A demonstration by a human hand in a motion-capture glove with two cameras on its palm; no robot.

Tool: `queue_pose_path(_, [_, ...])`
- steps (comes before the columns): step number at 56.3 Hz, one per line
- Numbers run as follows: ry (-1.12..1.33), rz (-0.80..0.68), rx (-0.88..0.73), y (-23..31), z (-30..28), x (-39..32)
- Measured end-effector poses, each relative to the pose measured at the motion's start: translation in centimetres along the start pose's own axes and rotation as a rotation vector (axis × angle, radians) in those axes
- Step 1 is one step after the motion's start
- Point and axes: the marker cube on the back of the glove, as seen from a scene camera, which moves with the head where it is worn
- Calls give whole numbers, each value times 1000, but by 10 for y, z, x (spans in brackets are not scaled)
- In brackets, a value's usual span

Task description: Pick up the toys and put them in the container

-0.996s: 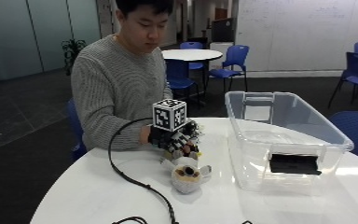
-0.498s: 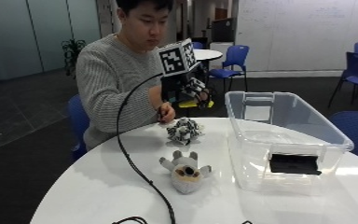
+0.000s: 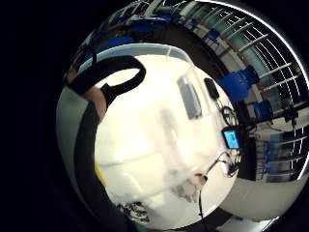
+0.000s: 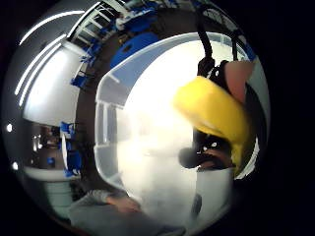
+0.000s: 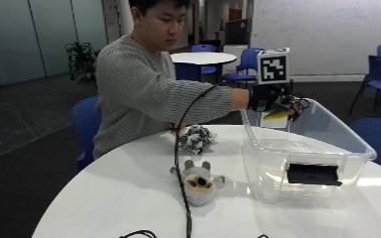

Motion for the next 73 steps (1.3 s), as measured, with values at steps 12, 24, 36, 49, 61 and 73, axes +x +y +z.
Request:
queue_pose_path(12, [51,-7,-97,-11,25,0])
queue_pose_path(24, [23,-20,-214,1,39,14])
queue_pose_path(36, [-47,-51,-196,24,27,16])
queue_pose_path(49, [-178,-185,-156,129,-17,9])
queue_pose_path(61, [-109,-235,-222,273,-1,-2])
queue_pose_path(73, [-119,-234,-229,309,20,-7])
